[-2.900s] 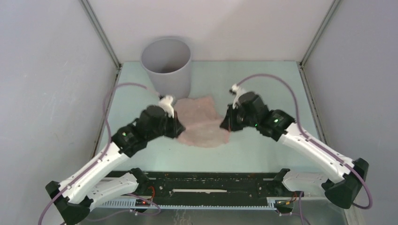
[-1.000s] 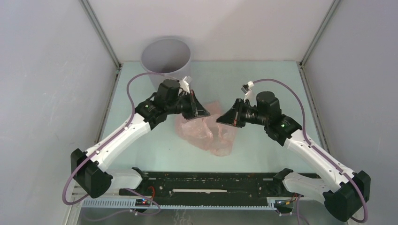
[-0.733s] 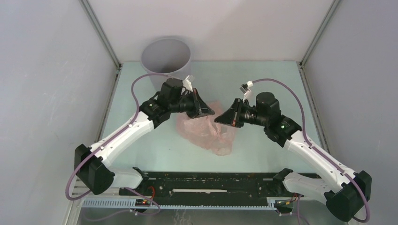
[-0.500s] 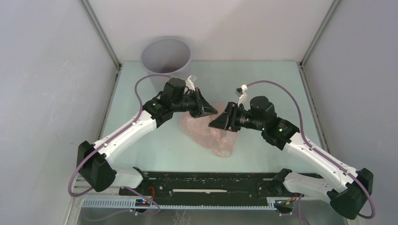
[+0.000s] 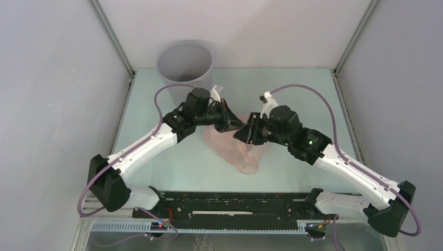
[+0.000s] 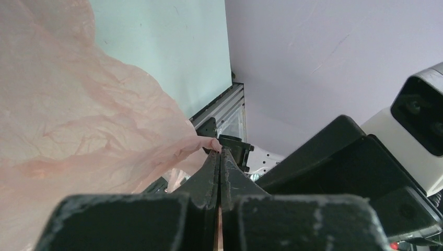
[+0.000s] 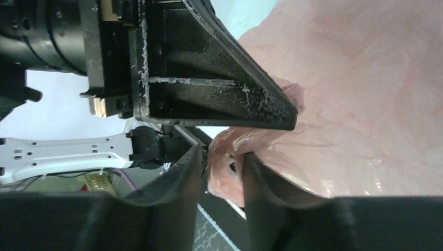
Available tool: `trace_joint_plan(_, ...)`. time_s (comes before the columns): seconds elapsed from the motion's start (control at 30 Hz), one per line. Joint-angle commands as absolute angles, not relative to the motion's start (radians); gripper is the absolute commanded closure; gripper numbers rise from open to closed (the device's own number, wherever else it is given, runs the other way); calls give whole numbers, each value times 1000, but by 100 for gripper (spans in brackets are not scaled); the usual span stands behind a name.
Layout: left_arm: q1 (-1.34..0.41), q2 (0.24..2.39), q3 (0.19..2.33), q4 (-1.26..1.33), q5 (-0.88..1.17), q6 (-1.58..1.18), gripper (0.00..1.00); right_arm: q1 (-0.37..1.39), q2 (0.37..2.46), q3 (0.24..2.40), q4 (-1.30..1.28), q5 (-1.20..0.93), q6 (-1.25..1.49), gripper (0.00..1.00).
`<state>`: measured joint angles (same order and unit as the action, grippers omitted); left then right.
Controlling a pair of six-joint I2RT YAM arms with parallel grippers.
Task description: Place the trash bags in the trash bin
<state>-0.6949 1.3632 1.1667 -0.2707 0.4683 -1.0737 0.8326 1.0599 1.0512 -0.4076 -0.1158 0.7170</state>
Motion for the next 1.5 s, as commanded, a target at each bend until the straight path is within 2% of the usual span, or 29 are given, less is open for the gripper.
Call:
trace_joint_plan(0.0,-702,1357,1229,-255,479,-1066,100,853,1078,1116,-460,-22,654,69)
trace_joint_plan(0.03,-703,1352,1234,-256,482,-1053,100,853,1077,1118,-468,-16,651,81)
trace_joint_plan(0.07,-702,1345,1240,-259,481,-1039,99,853,1074,1118,-480,-5,648,88)
trace_joint_plan(0.13,-700,1332,1262,-292,463,-1001,91,853,1066,1117,-493,0,636,100)
trace_joint_plan(0.23,-680,1314,1319,-387,431,-909,69,853,1039,1117,-516,0,624,100)
trace_joint_plan(0.37,-617,1256,1401,-573,293,-721,26,849,972,1118,-574,55,600,100)
trace_joint_plan(0.43,-559,1220,1424,-633,229,-668,16,835,935,1118,-611,61,585,100)
trace_joint_plan(0.5,-490,1194,1434,-670,171,-656,15,807,900,1120,-650,50,573,100)
trace_joint_plan(0.6,-384,1184,1465,-734,25,-705,21,747,863,1147,-714,-16,547,100)
trace_joint_plan(0.7,-305,1209,1501,-764,-109,-787,23,711,850,1193,-773,-50,517,100)
trace_joint_plan(1.03,-278,1539,1797,-859,-421,-935,26,657,802,1247,-865,-87,390,100)
trace_joint_plan(1.2,-276,1674,1914,-995,-452,-1026,25,628,768,1247,-886,-122,379,100)
trace_joint_plan(1.37,-278,1674,1865,-1000,-453,-1108,25,625,746,1243,-893,-105,385,100)
trace_joint_plan(1.47,-275,1685,1850,-979,-464,-1111,34,624,730,1243,-889,-100,388,100)
